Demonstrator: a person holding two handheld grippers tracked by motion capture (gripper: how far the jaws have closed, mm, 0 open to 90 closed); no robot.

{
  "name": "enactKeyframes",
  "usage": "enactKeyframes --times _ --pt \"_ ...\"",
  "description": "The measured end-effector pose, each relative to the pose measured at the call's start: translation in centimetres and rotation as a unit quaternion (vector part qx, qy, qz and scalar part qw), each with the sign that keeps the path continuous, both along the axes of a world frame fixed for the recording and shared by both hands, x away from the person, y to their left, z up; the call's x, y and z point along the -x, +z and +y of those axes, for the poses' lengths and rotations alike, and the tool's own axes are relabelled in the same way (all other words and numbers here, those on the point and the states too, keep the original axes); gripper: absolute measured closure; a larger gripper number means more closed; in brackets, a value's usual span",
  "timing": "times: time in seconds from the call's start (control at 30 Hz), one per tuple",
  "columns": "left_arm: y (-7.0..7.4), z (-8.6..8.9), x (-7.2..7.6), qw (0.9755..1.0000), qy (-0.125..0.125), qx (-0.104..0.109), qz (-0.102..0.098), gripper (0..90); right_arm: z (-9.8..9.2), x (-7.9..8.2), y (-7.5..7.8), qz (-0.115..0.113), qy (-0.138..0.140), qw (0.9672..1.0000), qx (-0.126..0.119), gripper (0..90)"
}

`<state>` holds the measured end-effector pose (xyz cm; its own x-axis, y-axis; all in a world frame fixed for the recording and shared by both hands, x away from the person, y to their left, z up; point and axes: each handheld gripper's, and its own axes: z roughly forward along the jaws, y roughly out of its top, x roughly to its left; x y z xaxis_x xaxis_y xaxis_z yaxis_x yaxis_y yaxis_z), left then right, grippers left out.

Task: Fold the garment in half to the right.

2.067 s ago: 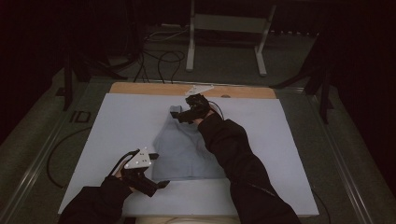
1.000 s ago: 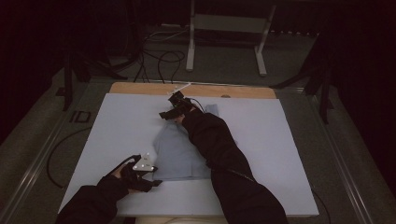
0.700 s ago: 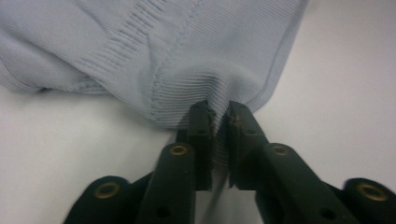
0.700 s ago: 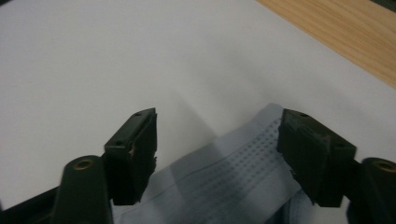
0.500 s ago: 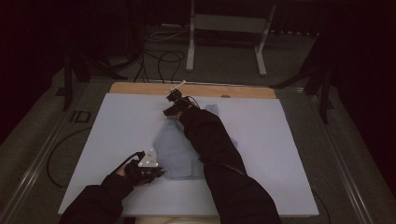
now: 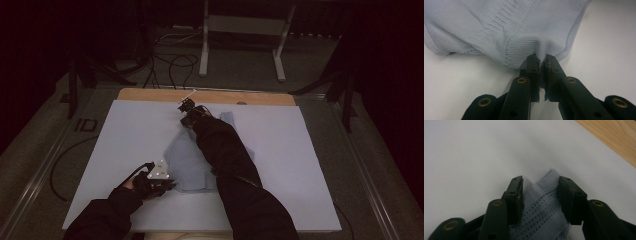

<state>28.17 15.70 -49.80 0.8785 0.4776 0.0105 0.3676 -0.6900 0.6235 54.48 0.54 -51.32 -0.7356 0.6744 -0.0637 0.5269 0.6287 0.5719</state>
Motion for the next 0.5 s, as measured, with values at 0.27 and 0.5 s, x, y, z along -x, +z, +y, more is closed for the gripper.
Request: enactKeyframes --times 0.27,0.5 --pt "-0.1 0.2 -0.3 0.9999 0.005 0.008 0.009 84.2 0.2 0.1 0.3 0.010 0.016 0.9998 0.007 81.8" --pt "0.4 0.1 -0.2 0.9999 0.005 0.012 0.003 84.3 -0.4 0.2 1.1 0.012 0.018 0.9998 -0.001 83.4"
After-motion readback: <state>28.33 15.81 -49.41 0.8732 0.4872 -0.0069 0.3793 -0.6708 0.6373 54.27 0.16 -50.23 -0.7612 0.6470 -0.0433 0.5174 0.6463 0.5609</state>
